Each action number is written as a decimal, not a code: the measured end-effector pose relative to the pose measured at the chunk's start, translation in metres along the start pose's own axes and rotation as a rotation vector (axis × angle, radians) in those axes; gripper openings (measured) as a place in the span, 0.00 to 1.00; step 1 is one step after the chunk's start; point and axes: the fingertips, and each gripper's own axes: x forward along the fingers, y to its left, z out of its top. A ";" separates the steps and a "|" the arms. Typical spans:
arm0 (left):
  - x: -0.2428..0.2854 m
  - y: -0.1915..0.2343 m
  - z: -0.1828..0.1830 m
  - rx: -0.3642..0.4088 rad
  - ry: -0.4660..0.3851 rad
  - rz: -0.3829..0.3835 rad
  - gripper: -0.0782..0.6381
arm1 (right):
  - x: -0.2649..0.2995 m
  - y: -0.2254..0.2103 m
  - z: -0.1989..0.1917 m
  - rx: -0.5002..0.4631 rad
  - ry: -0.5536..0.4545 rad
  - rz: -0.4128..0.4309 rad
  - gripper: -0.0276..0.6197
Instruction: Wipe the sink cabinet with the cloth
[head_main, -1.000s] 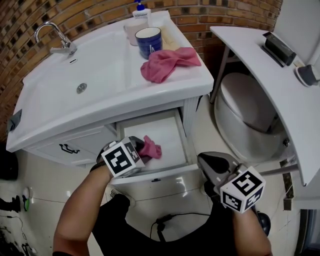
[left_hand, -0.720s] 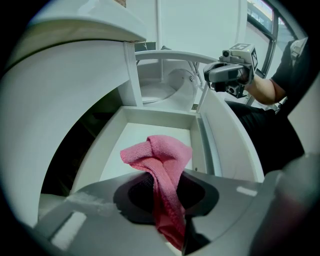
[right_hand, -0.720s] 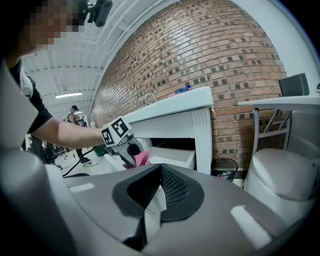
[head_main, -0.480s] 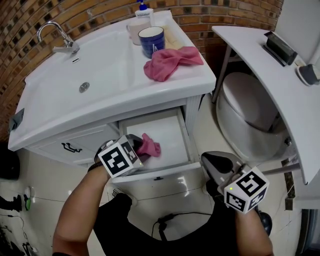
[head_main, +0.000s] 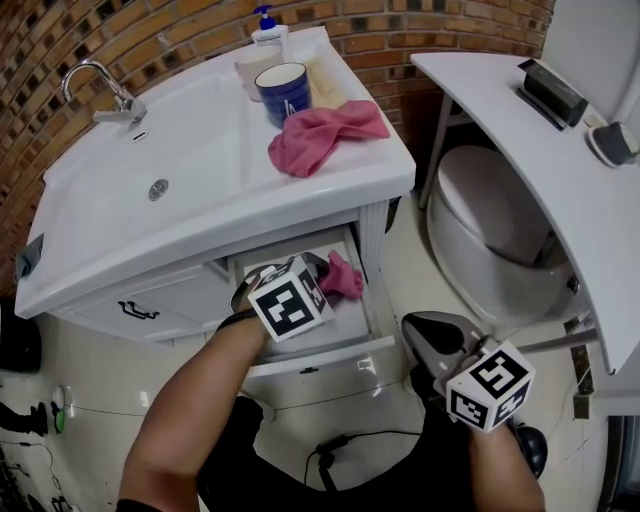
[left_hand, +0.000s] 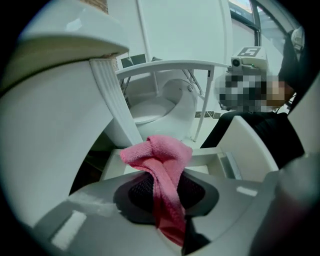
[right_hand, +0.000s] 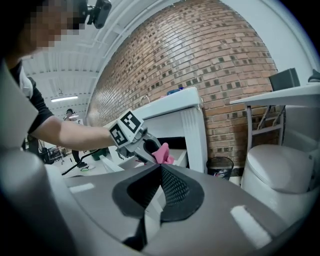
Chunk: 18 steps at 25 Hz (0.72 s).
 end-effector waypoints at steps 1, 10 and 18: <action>0.006 0.002 -0.002 -0.001 0.013 -0.003 0.25 | -0.001 -0.001 -0.001 0.002 0.000 -0.001 0.05; 0.004 0.025 -0.047 -0.014 0.119 0.038 0.25 | 0.001 -0.011 -0.006 0.013 0.005 -0.008 0.05; -0.015 0.032 -0.101 -0.009 0.231 0.076 0.25 | 0.006 0.000 -0.008 0.000 0.021 0.010 0.05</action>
